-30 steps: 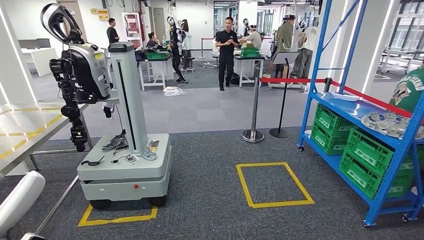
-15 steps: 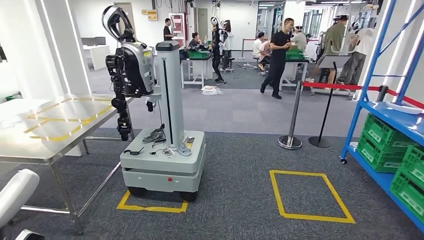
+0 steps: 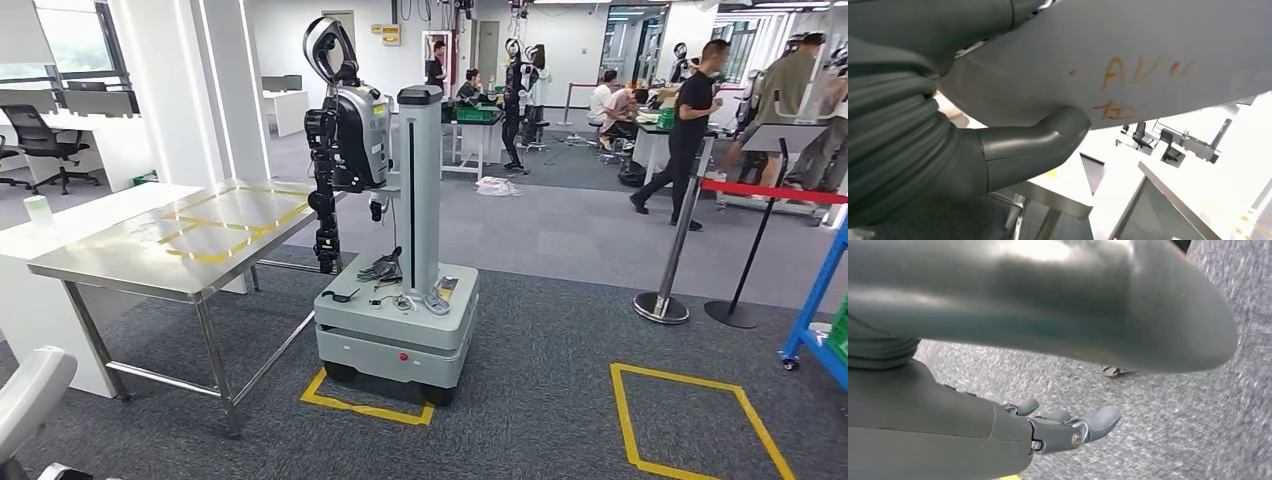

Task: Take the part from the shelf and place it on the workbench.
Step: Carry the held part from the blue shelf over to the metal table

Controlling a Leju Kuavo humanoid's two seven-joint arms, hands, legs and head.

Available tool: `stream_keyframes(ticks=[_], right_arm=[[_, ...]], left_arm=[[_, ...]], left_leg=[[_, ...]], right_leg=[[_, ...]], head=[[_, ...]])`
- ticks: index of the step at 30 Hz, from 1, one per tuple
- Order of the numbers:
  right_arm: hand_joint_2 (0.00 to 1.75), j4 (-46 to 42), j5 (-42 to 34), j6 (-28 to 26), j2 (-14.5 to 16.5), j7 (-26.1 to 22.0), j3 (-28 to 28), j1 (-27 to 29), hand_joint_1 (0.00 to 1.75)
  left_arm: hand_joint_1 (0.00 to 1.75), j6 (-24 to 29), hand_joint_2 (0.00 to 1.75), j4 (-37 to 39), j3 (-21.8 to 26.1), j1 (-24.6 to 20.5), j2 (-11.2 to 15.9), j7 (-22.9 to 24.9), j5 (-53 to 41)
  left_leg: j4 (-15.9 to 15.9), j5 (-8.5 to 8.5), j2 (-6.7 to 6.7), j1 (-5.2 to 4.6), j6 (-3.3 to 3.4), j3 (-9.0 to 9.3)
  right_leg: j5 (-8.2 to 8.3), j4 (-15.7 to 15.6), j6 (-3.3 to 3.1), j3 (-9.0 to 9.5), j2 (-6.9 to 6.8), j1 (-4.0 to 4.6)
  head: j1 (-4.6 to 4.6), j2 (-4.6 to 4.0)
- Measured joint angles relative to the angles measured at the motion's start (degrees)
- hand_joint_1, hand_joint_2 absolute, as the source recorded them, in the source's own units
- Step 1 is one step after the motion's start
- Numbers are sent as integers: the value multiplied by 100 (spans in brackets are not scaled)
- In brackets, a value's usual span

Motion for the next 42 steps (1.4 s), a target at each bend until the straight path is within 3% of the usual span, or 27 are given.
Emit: stream_keyframes(ticks=[1,2,4,6,8,9,11,13,14,16,17,19,21,23,24,26,28,30,31,32,34,36,38,39,40,41,42], right_arm=[[0,0,7,-3,3,-2,-1,-4,0],[0,0,15,-12,7,-4,-1,-12,0],[0,0,28,-21,13,-24,-2,-12,0],[0,0,35,-21,14,-55,-3,12,0],[0,0,47,-21,15,-77,-4,35,0],[0,0,57,-21,15,-85,-4,37,0],[0,0,76,-21,16,-91,-4,34,0],[0,0,92,-21,11,-92,-4,31,0],[0,0,97,-21,7,-92,-4,29,0],[0,0,112,-21,-1,-92,-4,20,0],[0,0,117,-21,-3,-92,-4,12,0],[0,0,128,0,-3,-93,-4,0,0],[0,0,144,35,-6,-91,-4,7,0],[0,0,155,49,-11,-83,-4,25,0],[0,0,157,49,-14,-80,-4,30,0],[0,0,160,49,-23,-79,-4,26,0],[0,0,159,49,-39,-79,-4,17,0],[0,0,160,50,-47,-79,-4,3,0],[0,0,161,48,-47,-80,-4,-9,0],[0,0,162,45,-46,-80,-4,-25,0],[0,0,163,40,-46,-81,-4,-42,0],[0,0,165,40,-46,-80,-4,-34,0],[0,0,168,40,-47,-79,-5,-20,0],[0,0,168,40,-47,-79,-6,-17,0],[0,0,169,40,-47,-79,-6,-18,0],[0,0,173,40,-47,-79,-6,-22,0],[0,0,179,40,-47,-79,-6,-25,0]], left_arm=[[148,9,175,-14,14,27,1,1,-13],[148,18,175,-25,29,61,7,1,-17],[148,29,175,-41,60,95,18,-1,-17],[148,26,175,-47,74,111,7,-9,0],[148,8,175,-49,87,158,-2,-21,37],[148,-1,175,-50,99,183,1,-26,57],[148,-7,175,-66,141,214,22,-22,86],[148,-6,175,-108,203,237,42,-10,97],[148,-6,175,-130,231,260,49,-5,98],[148,-5,175,-153,283,328,66,-8,98],[148,-5,175,-161,306,357,77,-10,98],[148,-4,175,-188,343,375,93,-18,98],[148,-5,175,-209,356,380,84,-28,98],[148,-12,175,-211,358,408,68,-39,102],[148,-19,175,-211,360,420,65,-43,104],[148,-33,175,-211,361,423,64,-52,105],[148,-50,175,-203,361,378,56,-59,101],[148,-64,175,-184,361,308,45,-54,85],[148,-67,175,-173,361,282,45,-46,73],[148,-66,175,-164,361,271,54,-37,58],[148,-64,175,-144,361,230,72,-25,29],[148,-63,175,-120,360,174,70,-24,13],[148,-63,175,-94,359,156,62,-23,10],[148,-63,175,-81,359,158,62,-22,8],[148,-58,175,-72,359,158,62,-20,4],[148,-45,175,-67,359,154,64,-16,-5],[148,-26,175,-67,359,148,66,-10,-21]], left_leg=[[-19,18,-67,14,-44,-18],[0,9,-34,18,-71,-45],[295,-174,267,13,-109,-202],[952,-527,629,16,-145,-489],[1439,-695,742,27,-193,-688],[1417,-636,768,29,-207,-654],[808,-315,921,25,-211,-297],[180,-121,1141,-9,-157,56],[43,-103,1190,-26,-117,124],[15,-105,1069,-38,-32,112],[9,-95,999,-28,2,105],[-6,-71,869,2,75,100],[-9,-60,736,16,122,88],[-7,-55,581,10,137,78],[-5,-52,500,8,135,75],[0,-41,341,11,119,76],[7,-22,192,11,72,60],[-10,10,55,20,-7,27],[-32,32,-15,30,-54,13],[-43,46,-19,40,-88,-8],[144,-70,244,45,-127,-122],[742,-405,620,47,-158,-393],[1369,-663,738,53,-208,-657],[1465,-659,754,54,-223,-680],[1347,-556,773,51,-228,-596],[1031,-386,831,45,-222,-413],[642,-245,974,26,-205,-203]], right_leg=[[16,-25,-25,10,-83,-5],[37,-59,-59,27,-156,-9],[79,-130,-137,56,-312,-37],[80,-144,-180,62,-465,-36],[69,-139,-187,59,-629,-35],[59,-133,-182,59,-710,-35],[27,-103,-152,66,-861,-31],[-28,-52,-90,76,-995,3],[-48,-38,-59,84,-1056,23],[-67,-45,-10,113,-1182,37],[-88,-32,25,127,-1165,26],[-264,207,92,45,-888,-9],[-617,881,127,-269,-538,-31],[-816,1494,127,-586,-443,-33],[-757,1533,117,-622,-431,-33],[-379,991,77,-390,-331,-38],[-82,264,42,-70,-67,-47],[-29,-6,27,43,31,-30],[-11,-23,10,48,-45,-20],[10,-49,-25,60,-114,-21],[55,-115,-111,83,-254,-36],[67,-143,-167,91,-406,-33],[57,-138,-187,88,-560,-26],[51,-134,-189,87,-634,-23],[42,-127,-184,89,-709,-20],[27,-114,-172,93,-783,-18],[6,-97,-153,98,-854,-12]], head=[[0,0],[-1,0],[-5,-1],[-9,-1],[-9,0],[-9,0],[-9,0],[-7,0],[-4,-1],[-1,-1],[-1,-1],[0,-1],[2,-1],[4,0],[4,0],[4,0],[3,0],[2,0],[3,0],[2,0],[-1,-1],[-3,-1],[-3,-1],[-3,-1],[-3,-1],[-3,0],[-3,0]])
